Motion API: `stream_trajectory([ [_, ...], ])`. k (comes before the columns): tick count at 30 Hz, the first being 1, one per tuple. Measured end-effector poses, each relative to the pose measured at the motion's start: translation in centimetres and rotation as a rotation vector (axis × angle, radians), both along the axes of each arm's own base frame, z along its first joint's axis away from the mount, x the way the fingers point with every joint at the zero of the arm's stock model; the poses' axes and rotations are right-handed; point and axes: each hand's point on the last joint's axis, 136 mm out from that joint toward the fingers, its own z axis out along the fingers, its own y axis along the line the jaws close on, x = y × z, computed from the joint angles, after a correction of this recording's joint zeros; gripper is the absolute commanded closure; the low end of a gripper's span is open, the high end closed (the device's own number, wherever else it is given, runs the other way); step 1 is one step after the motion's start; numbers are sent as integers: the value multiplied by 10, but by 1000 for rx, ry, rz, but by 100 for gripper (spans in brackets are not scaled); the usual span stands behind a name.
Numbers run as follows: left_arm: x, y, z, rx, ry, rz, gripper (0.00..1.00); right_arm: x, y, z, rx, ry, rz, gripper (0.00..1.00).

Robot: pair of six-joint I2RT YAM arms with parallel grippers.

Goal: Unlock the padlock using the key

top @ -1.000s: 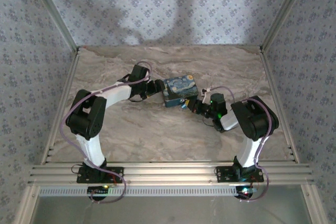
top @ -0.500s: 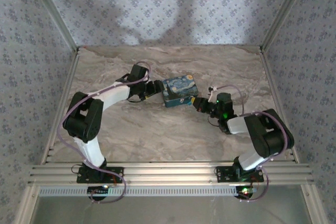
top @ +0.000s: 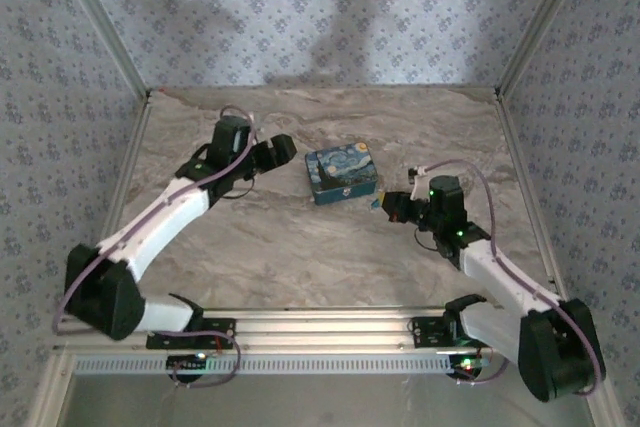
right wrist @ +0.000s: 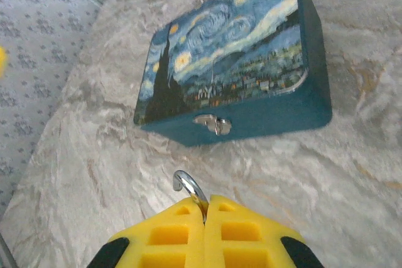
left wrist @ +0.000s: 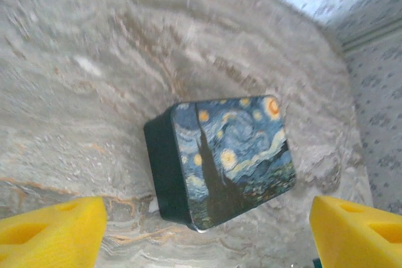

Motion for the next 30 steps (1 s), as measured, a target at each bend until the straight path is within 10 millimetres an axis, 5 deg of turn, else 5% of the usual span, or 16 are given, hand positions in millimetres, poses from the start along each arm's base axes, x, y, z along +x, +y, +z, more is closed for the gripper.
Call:
stream_trajectory([
  [5, -19, 33, 35, 11, -145, 91, 5, -22, -4, -6, -58, 105, 34, 99],
  [14, -43, 79, 39, 69, -242, 234, 2, -58, -4, -27, -137, 314, 97, 100],
  [22, -42, 88, 41, 88, -257, 265, 2, -76, 3, -65, -225, 504, 166, 100],
  [30, -43, 89, 40, 92, -253, 267, 2, -69, 15, -89, -293, 588, 216, 100],
])
